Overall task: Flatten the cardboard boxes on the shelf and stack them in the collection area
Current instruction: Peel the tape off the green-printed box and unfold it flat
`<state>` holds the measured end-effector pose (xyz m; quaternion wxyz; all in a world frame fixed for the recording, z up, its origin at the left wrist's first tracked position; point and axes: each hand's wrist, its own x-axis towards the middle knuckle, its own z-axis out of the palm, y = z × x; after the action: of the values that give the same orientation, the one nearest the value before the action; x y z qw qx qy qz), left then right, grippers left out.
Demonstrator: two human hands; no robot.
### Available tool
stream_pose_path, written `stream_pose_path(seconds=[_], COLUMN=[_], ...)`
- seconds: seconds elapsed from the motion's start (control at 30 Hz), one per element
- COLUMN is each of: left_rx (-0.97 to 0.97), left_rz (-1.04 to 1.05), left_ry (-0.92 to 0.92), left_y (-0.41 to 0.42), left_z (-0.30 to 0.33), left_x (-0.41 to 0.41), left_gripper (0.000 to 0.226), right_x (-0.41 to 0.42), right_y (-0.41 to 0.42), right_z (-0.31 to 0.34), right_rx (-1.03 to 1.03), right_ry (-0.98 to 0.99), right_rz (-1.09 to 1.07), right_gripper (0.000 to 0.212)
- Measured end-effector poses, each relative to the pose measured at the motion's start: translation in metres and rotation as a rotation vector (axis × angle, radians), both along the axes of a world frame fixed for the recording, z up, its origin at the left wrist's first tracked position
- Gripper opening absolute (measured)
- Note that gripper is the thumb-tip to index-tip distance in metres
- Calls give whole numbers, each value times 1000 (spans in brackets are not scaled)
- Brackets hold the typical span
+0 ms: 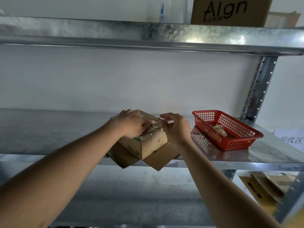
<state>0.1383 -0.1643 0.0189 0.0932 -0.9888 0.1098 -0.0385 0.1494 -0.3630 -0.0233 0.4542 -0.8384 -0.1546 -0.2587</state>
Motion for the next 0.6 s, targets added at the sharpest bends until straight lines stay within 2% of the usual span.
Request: stream_pose_path(seconds=[0.07,0.2,0.3,0.4,0.5,0.6], left_rx=[-19,-85,-101,-132,-179,-199], left_rz=[-2,11,31,34,37,44], left_ry=[-10,2,3,7,19,13], left_y=[-2,-2,-3,-2,-1,-2], left_z=[-1,-1,-3,-6,-10,-14], left_x=[1,3,3,7,11,14], left_gripper=[44,43,43,43,43,44], right_x=[0,-3,-3,-1,2,0], right_y=[0,-2,-4,-3,-2,0], right_z=[-1,-3,-9,-17,-24,-26], right_rx=[176,800,1019,1032,880,734], right_ry=[96,338,427,454,445,445], right_rz=[22,200,232,202,96,81], right_gripper=[26,31,24,16,5,8])
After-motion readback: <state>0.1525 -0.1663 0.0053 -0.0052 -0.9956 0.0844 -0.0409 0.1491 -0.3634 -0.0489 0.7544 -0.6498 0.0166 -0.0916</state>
